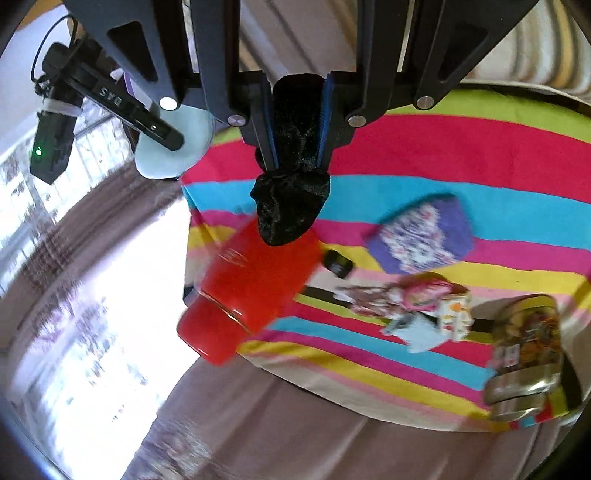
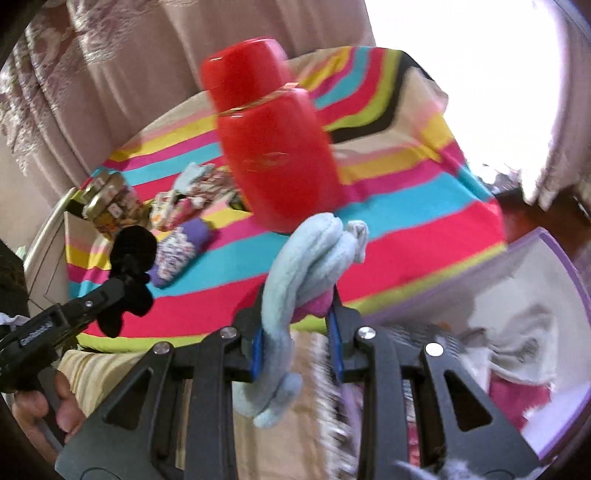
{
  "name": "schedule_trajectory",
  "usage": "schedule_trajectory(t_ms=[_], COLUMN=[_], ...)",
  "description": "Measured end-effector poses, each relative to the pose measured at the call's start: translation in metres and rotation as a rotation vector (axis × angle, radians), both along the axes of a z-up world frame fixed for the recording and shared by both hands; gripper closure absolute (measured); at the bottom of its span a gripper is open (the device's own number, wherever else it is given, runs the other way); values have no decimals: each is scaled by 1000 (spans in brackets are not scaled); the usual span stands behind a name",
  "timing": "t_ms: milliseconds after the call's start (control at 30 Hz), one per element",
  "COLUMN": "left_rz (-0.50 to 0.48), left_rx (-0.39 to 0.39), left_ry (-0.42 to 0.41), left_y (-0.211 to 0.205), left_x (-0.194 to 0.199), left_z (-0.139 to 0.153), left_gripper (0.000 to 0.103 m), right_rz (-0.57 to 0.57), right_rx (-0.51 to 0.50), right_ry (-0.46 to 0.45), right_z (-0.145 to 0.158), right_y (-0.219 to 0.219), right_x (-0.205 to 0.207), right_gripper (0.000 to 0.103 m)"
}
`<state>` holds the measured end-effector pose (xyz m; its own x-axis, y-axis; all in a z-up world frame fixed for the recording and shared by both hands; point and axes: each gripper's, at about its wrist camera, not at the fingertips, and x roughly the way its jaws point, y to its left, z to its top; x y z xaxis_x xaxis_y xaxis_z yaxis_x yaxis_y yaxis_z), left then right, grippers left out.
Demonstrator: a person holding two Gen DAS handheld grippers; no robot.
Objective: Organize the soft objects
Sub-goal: 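Carry the scrunchie and blue sock to the white box and open both tools, then move both tools back over the blanket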
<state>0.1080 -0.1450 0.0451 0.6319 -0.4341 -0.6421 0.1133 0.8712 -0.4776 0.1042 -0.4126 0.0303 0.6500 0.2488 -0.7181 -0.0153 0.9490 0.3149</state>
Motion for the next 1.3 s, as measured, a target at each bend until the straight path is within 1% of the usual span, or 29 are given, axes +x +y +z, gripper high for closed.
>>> schedule_trajectory(t_ms=[100, 333, 533, 567, 700, 733, 767, 800, 867, 933, 1133, 1300], left_rz=[-60, -215, -305, -325, -395, -411, -439, -458, -489, -492, -439, -356], left_rx=[15, 69, 102, 105, 101, 97, 93, 94, 107, 109, 91, 112], left_ry=[-10, -21, -20, -24, -33, -34, -33, -29, -28, -38, -35, -76], left_y=[-29, -97, -138, -146, -169, -174, -180, -185, -194, -195, -179, -152], left_x=[-11, -37, -49, -52, -60, -61, -63, -63, -64, -65, -59, -53], left_z=[4, 7, 6, 7, 8, 7, 7, 7, 6, 7, 8, 16], left_gripper=[82, 82, 82, 82, 81, 77, 71, 67, 43, 37, 36, 36], right_rz=[-40, -144, -232, -240, -291, -308, -323, -334, -360, -374, -352, -293], right_rx=[-34, -135, -184, -188, -204, -210, -214, -216, -223, -225, -210, -200], right_ry=[18, 27, 34, 36, 28, 24, 22, 21, 20, 14, 35, 20], right_z=[0, 1, -2, -2, 2, 3, 5, 6, 9, 11, 5, 10], right_y=[-24, -76, -117, -122, -140, -145, -149, -152, -158, -161, -157, -140], right_x=[-12, -47, -73, -75, -85, -87, -89, -91, -93, -93, -91, -87], right_gripper=[71, 71, 69, 67, 66, 63, 57, 54, 33, 27, 26, 26])
